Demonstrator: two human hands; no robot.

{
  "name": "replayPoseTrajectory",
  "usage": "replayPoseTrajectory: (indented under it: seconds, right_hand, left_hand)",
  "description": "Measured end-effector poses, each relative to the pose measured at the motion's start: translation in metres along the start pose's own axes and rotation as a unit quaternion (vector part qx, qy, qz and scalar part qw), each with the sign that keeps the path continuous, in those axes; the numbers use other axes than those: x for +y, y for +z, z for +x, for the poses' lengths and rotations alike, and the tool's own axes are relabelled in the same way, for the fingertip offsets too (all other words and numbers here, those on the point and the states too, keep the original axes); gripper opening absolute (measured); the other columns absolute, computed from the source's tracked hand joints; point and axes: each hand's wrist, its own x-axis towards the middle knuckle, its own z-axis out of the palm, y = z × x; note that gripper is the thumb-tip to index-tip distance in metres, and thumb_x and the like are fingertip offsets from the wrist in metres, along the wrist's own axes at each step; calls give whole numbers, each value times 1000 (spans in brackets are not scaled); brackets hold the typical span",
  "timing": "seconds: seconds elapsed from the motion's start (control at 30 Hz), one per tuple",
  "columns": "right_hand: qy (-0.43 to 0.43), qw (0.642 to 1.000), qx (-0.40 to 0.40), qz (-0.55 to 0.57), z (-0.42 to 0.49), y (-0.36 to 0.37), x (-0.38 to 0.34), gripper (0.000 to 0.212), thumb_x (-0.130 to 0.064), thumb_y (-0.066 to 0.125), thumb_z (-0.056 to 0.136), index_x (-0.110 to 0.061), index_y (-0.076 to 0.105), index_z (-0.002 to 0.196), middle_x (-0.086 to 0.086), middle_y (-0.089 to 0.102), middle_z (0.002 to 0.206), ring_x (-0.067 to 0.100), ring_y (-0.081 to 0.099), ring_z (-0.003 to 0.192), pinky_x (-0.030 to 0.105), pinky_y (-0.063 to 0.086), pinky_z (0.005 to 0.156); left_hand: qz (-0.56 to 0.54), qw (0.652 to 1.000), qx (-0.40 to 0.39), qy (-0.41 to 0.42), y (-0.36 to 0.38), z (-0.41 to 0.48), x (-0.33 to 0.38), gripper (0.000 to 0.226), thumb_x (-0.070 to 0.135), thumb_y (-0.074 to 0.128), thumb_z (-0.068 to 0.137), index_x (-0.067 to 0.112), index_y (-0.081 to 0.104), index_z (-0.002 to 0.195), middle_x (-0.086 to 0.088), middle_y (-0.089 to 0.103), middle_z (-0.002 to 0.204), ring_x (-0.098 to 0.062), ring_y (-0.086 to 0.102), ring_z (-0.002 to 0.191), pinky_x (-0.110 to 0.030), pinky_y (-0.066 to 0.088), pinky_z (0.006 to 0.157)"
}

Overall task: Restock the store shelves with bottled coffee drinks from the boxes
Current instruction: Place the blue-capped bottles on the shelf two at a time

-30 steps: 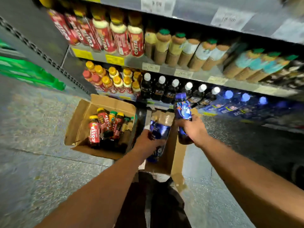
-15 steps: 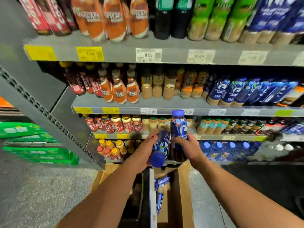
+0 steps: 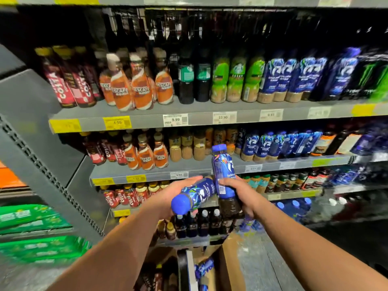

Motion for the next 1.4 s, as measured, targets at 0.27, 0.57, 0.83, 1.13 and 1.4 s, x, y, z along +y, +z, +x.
replayPoseTrajectory:
  seconds: [0.27, 0.57, 0.83, 1.13, 1.4]
  right_hand:
    - [15, 998, 35, 52, -17, -14, -9, 33, -25, 56, 90, -7, 57, 118, 5, 71, 72, 14, 65, 53, 25, 52, 49]
    - [26, 997, 23, 72, -49, -37, -25, 43, -30, 58, 88, -7, 53, 123, 15, 68, 95, 26, 62, 71, 39, 53, 69]
    - [26, 996, 3, 87, -93, -75, -39, 42, -33, 62, 85, -7, 55, 118, 14, 70, 92, 28, 64, 73, 45, 54, 79]
    - [23, 991, -36, 130, -138, -87, -34, 35, -33, 56, 89, -9, 57, 114, 15, 69, 99, 28, 64, 78, 42, 52, 77]
    - [-6, 1000, 2, 7, -151, -90, -34, 43, -32, 70, 79, -8, 60, 113, 14, 71, 87, 25, 65, 66, 32, 55, 64]
  left_hand:
    - [-98, 993, 28, -50, 26, -27, 16, 35, 24, 31, 99, 13, 64, 101, -20, 71, 79, -36, 66, 51, -15, 37, 31]
    - [-140, 988, 56, -7, 76, -54, 13, 38, 20, 28, 97, 5, 63, 100, -22, 70, 75, -34, 67, 51, -14, 38, 31]
    - [-148, 987, 49, 49, 140, -81, -6, 27, 3, 34, 100, -2, 60, 99, -22, 70, 70, -23, 70, 55, -16, 53, 44]
    - [79, 972, 130, 181, 195, -100, -27, 12, 15, 67, 84, 18, 64, 95, 6, 71, 83, -12, 56, 88, -29, 40, 83]
    - [-59, 930, 244, 268, 208, -97, -24, 21, 17, 65, 86, 23, 57, 104, 3, 67, 96, -13, 59, 83, -26, 41, 61]
